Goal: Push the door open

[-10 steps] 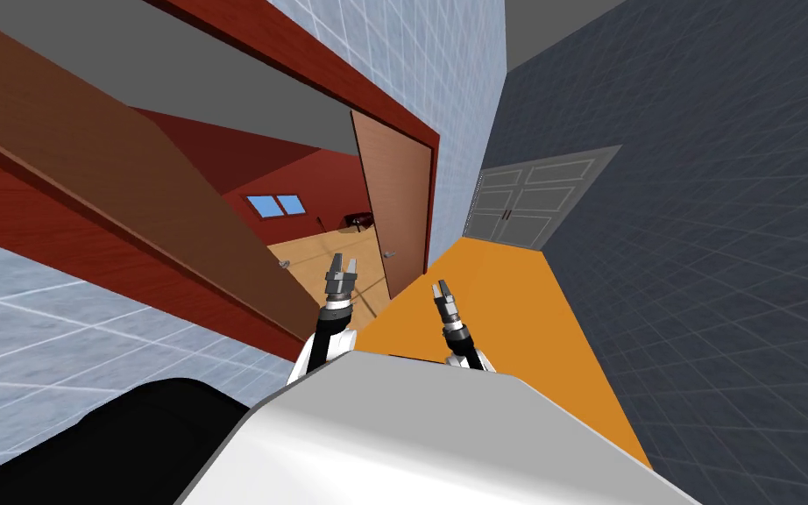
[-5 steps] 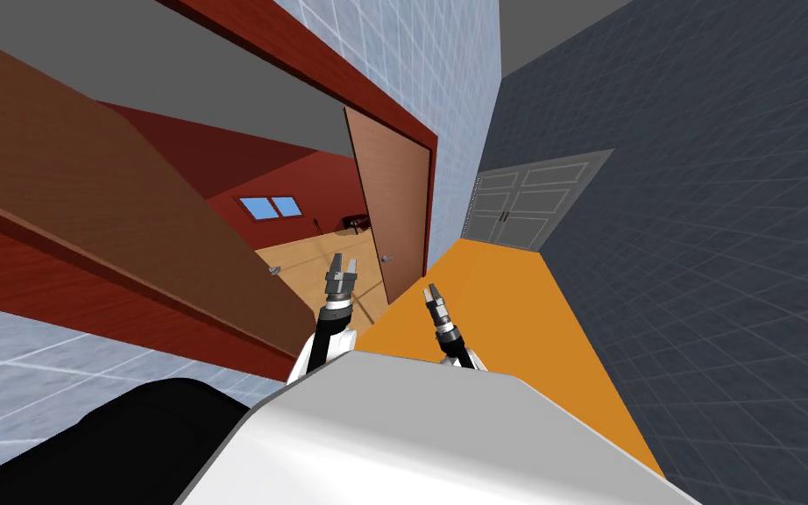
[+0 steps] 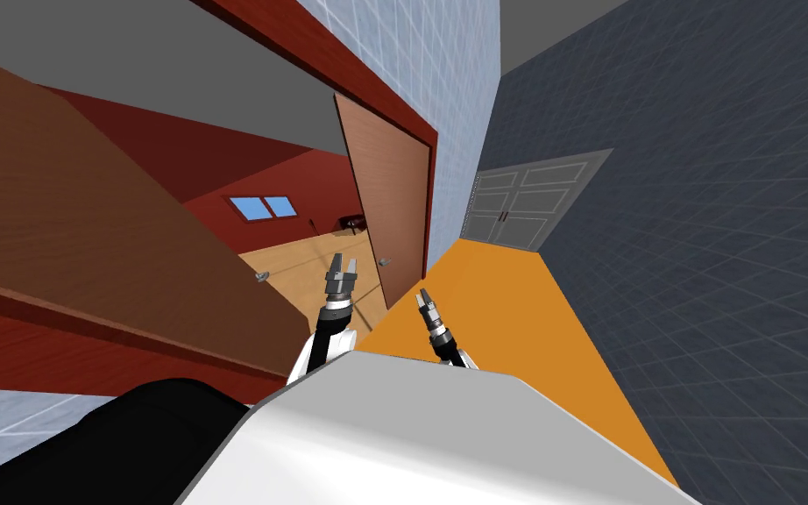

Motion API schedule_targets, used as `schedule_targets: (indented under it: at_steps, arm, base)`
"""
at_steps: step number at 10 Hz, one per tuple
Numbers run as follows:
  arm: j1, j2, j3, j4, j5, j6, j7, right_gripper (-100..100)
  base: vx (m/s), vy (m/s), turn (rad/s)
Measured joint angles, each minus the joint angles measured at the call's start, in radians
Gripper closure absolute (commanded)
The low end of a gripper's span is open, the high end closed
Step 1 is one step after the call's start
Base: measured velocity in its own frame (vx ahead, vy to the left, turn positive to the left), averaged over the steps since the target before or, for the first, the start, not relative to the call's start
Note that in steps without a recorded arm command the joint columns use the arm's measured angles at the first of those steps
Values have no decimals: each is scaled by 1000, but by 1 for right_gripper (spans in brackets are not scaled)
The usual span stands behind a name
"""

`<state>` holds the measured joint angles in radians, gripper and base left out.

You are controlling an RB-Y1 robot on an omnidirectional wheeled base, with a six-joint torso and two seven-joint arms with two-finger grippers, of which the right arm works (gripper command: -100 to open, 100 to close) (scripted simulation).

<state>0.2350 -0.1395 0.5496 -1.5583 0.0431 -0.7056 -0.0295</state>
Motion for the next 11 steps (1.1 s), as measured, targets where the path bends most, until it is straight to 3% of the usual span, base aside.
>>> schedule_targets:
  at_steps: [6,11]
  arm:
    - [-61,-10,95,117,-8,-4,-24,-100]
    - [-96,-17,153,192,-14,-12,-38,-100]
  base:
    - [152,25,-38]
    - [102,17,-25]
